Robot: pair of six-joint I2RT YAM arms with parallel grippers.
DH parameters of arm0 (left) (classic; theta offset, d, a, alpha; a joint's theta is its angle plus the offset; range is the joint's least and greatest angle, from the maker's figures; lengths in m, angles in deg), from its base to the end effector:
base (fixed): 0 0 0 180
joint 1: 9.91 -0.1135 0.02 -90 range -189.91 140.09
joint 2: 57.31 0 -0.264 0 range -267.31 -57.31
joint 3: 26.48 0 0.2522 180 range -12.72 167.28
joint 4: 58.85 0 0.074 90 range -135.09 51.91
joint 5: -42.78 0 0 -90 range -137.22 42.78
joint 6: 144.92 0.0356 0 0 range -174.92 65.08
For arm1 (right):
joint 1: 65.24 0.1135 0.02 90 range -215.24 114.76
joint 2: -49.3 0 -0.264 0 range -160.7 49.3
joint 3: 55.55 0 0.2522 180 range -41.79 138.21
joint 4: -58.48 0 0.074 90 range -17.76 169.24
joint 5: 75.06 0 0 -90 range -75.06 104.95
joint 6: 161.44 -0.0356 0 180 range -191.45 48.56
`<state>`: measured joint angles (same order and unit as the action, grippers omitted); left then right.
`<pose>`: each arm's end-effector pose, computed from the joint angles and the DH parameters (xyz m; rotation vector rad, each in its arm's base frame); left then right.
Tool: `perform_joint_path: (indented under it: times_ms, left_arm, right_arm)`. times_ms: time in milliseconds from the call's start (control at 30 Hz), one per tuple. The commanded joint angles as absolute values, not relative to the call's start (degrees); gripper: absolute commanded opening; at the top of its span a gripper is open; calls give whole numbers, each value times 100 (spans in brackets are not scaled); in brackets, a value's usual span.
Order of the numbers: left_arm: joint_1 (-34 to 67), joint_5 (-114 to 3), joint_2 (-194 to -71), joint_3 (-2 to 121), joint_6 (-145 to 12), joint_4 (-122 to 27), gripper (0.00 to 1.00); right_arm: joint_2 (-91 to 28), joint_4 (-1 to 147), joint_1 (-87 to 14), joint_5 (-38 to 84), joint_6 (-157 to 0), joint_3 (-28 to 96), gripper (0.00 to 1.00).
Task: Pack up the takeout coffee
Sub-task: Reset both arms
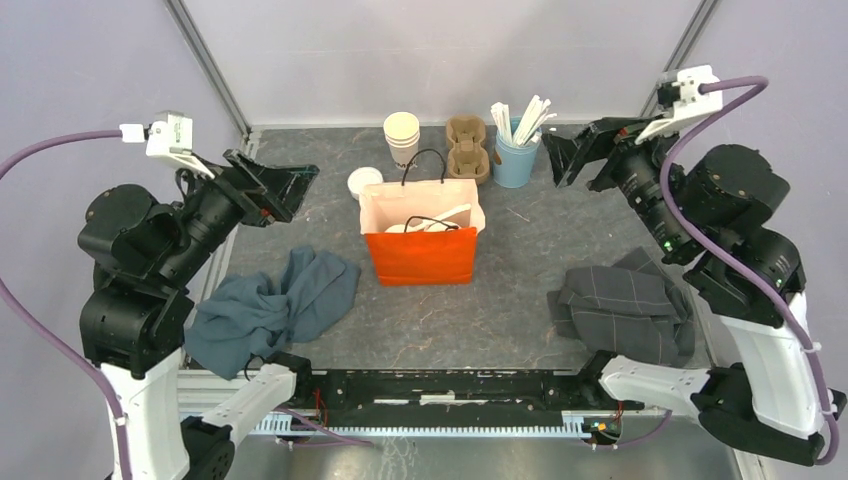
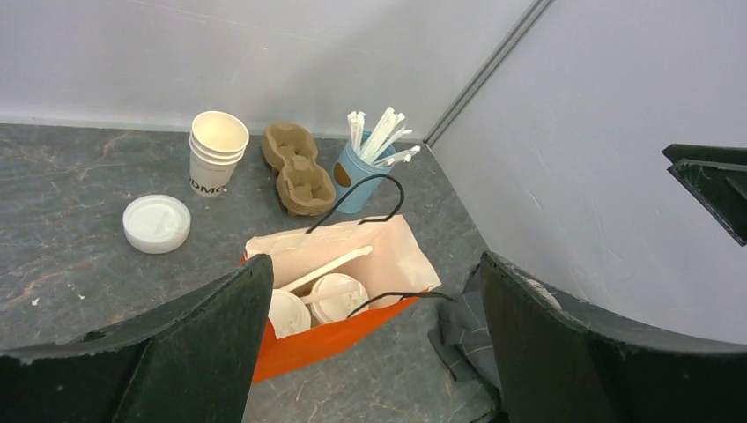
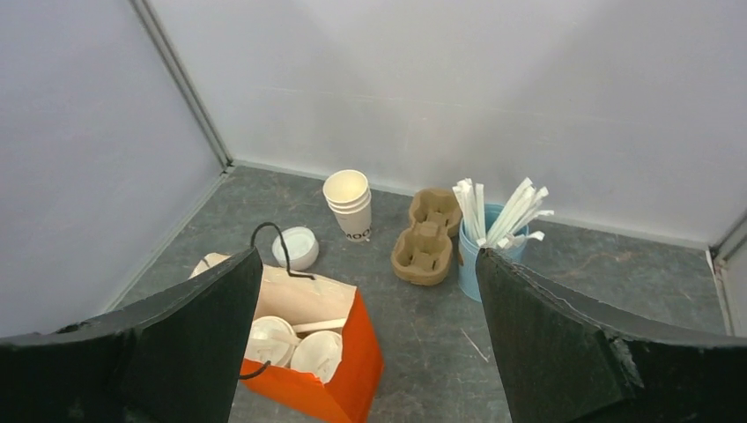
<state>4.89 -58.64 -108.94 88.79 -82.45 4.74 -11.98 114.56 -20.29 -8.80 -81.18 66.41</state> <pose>0.0726 -0.0265 0.5466 -0.0184 1.6179 -0.7319 0.0971 0.0767 0.5735 -0.1260 1.5092 0.4594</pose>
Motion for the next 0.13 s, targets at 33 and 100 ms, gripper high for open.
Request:
perform_joint_path:
  times_ms: [33,100]
  left_arm:
    - [468,-5780,-11082,9085,-7988,323,93]
    - [467,-5793,-11114,9105,-7996,311,93]
  right_arm:
    - [-830,11206,-2034,-1453,-8173,5967,98]
    - [-863,11389,-2036,-1748,-8178,6039,98]
